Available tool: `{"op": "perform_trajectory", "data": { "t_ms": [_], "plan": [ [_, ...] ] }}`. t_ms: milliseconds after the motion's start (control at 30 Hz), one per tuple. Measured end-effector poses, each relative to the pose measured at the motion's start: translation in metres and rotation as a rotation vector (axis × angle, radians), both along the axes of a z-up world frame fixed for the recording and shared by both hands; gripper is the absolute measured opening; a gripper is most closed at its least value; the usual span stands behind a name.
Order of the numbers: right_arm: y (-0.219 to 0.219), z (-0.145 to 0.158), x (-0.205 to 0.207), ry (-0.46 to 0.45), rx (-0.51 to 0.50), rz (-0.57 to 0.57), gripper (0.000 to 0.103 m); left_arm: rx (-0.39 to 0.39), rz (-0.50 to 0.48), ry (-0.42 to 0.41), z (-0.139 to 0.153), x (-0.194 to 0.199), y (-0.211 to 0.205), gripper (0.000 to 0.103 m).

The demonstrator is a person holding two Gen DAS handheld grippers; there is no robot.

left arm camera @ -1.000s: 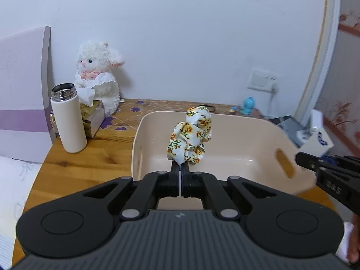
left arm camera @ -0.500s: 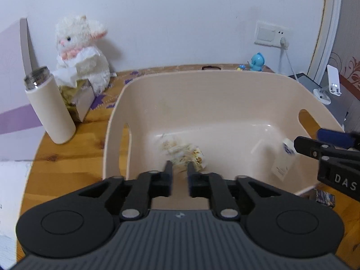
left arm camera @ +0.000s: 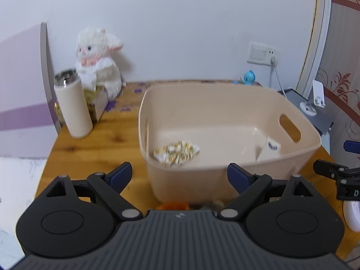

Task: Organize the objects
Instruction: 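Grasp the orange cloth pouch with the left tool while the right tool grasps the printed cube box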

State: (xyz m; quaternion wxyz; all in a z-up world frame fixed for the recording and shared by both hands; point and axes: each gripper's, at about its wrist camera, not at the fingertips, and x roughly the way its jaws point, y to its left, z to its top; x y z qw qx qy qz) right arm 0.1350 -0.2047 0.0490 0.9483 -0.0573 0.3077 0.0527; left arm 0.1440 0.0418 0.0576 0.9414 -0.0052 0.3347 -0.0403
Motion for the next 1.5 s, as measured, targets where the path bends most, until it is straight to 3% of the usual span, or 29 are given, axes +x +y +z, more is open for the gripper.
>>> {"op": "perform_trajectory", "data": {
  "t_ms": [267, 467, 667, 833, 967, 1100, 1133, 1267, 1500],
  "plan": [
    [-0.022, -0.048, 0.005, 0.121, -0.036, -0.024, 0.101, 0.04, -0.028, 0.102, -0.047, 0.0, 0.019, 0.092],
    [-0.026, -0.08, 0.015, 0.168, -0.076, -0.018, 0.099, 0.017, -0.04, 0.192, -0.083, 0.016, 0.033, 0.092],
    [-0.029, -0.1, 0.026, 0.191, -0.078, -0.023, 0.092, -0.033, -0.034, 0.172, -0.093, 0.026, 0.044, 0.092],
    [-0.031, -0.104, 0.03, 0.171, -0.043, -0.013, 0.086, -0.029, -0.041, 0.185, -0.099, 0.036, 0.042, 0.089],
    [-0.028, -0.103, 0.031, 0.178, -0.003, 0.003, 0.062, -0.011, -0.075, 0.154, -0.099, 0.033, 0.033, 0.069],
    [-0.019, -0.1, 0.029, 0.184, -0.004, 0.018, 0.036, -0.023, -0.125, 0.154, -0.097, 0.028, 0.026, 0.032],
    [-0.017, -0.098, 0.028, 0.183, -0.011, 0.02, 0.035, -0.024, -0.134, 0.157, -0.097, 0.027, 0.024, 0.023],
    [-0.008, -0.094, 0.018, 0.178, -0.033, 0.027, 0.021, 0.036, -0.15, 0.141, -0.094, 0.015, 0.012, 0.013],
    [-0.002, -0.087, -0.008, 0.17, -0.038, 0.038, 0.021, 0.088, -0.143, 0.084, -0.084, -0.009, 0.009, 0.012]
  ]
}}
